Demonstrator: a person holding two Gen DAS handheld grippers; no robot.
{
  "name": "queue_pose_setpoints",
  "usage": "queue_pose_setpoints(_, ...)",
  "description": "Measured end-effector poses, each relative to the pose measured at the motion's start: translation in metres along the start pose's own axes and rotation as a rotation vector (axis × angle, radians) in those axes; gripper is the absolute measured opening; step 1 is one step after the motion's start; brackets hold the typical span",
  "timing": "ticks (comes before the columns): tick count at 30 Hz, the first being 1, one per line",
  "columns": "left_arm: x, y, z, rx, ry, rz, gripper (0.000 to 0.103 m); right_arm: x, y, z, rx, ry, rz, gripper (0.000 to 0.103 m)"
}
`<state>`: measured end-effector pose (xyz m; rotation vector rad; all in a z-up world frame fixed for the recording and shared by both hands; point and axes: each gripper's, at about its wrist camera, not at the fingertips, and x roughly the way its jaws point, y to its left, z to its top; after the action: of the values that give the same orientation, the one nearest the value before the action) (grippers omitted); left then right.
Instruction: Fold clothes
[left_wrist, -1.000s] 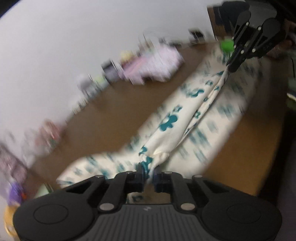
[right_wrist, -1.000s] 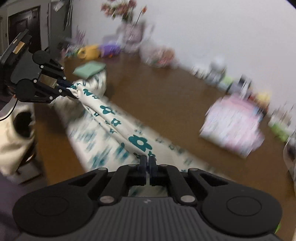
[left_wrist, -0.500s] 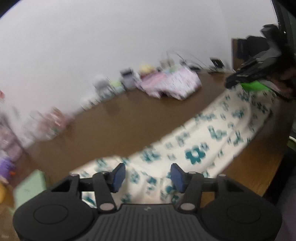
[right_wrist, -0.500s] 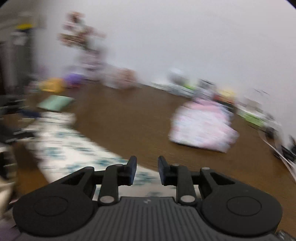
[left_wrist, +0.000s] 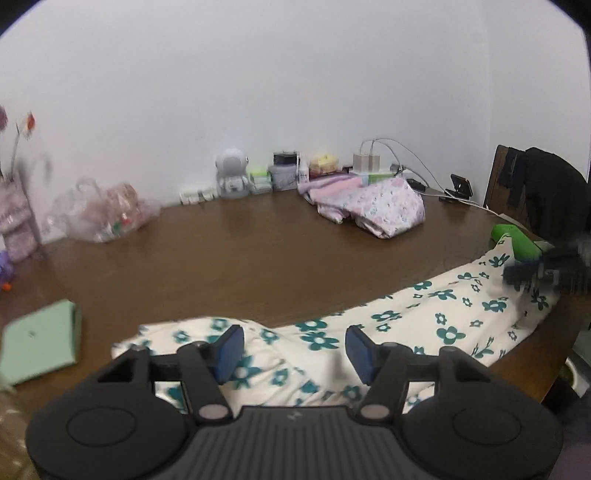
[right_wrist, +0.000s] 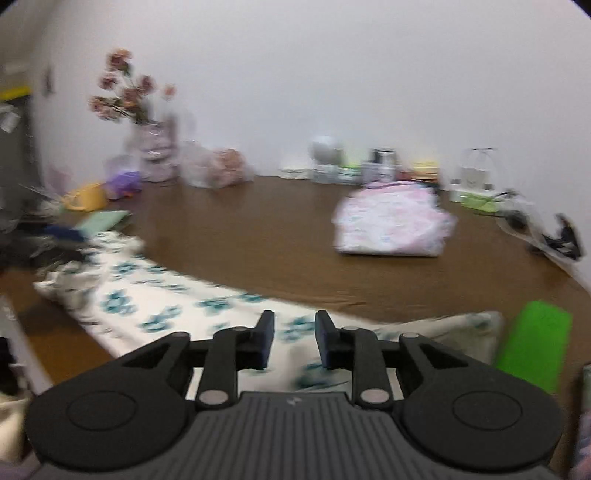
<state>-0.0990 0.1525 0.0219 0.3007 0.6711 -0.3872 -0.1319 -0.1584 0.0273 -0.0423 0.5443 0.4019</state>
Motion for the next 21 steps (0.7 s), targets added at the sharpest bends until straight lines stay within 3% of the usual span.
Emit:
queue_pose_setpoints(2, 0.003, -0.002, 0.003, -0.009, -0.001, -0.004, 0.058, 0.009, 0.004, -0.011, -0.001, 0.057, -0.019, 0.023)
queue_pose_setpoints(5, 0.007, -0.005, 0.009, -0.023, -0.001, -0.010, 0.059, -0.007, -0.006, -0.016, 0.032, 0.040, -0.023, 0.024)
queue_pose_setpoints(10, -0.010, -0.013, 0.022, -0.032, -0.038, -0.006, 0.061, -0.034, -0.024, -0.023, 0.088, 0.011, -0.032, 0.033)
queue_pose_setpoints(13, -0.007, -0.031, 0.036, 0.009, -0.079, -0.053, 0.073, -0.046, -0.032, -0.027, 0.120, -0.002, -0.037, 0.032)
queue_pose_setpoints(16, 0.012, -0.046, 0.037, 0.051, -0.033, -0.068, 0.073, -0.042, -0.034, -0.028, 0.147, 0.000, -0.045, 0.019)
queue_pose_setpoints(18, 0.023, -0.050, 0.034, 0.055, 0.000, -0.068, 0.072, -0.040, -0.035, -0.029, 0.165, 0.001, -0.051, 0.019)
queue_pose_setpoints(21, 0.012, -0.050, 0.032, 0.052, -0.032, -0.072, 0.071, -0.036, -0.037, -0.030, 0.192, 0.003, -0.059, 0.023)
